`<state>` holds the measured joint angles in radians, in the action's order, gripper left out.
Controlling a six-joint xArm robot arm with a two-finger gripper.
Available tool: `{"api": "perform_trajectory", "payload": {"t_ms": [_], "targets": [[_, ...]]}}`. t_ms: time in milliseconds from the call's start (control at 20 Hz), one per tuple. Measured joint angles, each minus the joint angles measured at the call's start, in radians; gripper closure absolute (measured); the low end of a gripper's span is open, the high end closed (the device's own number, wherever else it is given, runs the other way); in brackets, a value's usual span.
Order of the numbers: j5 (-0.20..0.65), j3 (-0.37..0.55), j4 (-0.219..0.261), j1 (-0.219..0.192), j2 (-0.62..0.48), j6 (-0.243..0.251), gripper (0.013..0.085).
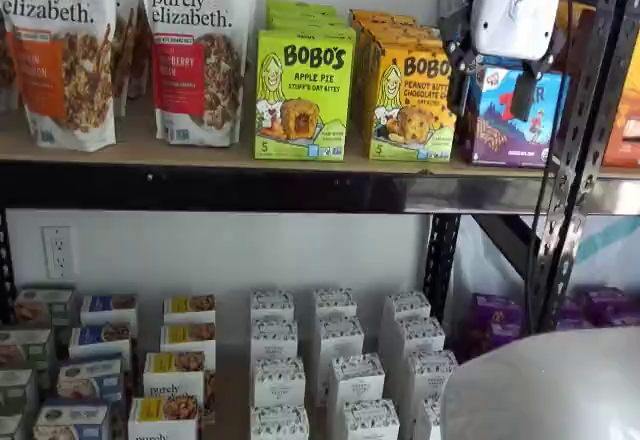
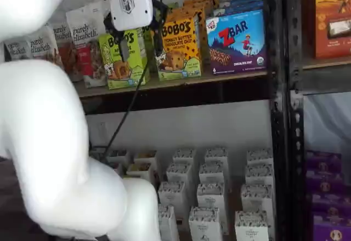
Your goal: Pick up the orange box on the top shelf, the fifth box from the left
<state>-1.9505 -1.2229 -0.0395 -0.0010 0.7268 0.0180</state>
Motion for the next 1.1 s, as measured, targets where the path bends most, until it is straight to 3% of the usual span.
{"api": "perform_trajectory", "payload": {"t_ms": [150, 500, 950, 1100], "targets": [[-0.049, -0.025, -0.048, -0.035, -0.027, -0.013, 0.013], [-0.044, -0.019, -0.061, -0.044, -0.024, -0.018, 0.013], [0.088, 0.042, -0.088, -0.055, 0.015, -0.031, 0.013], [0.144, 0.061, -0.069, -0.036, 0.019, -0.023, 0.013]]}}
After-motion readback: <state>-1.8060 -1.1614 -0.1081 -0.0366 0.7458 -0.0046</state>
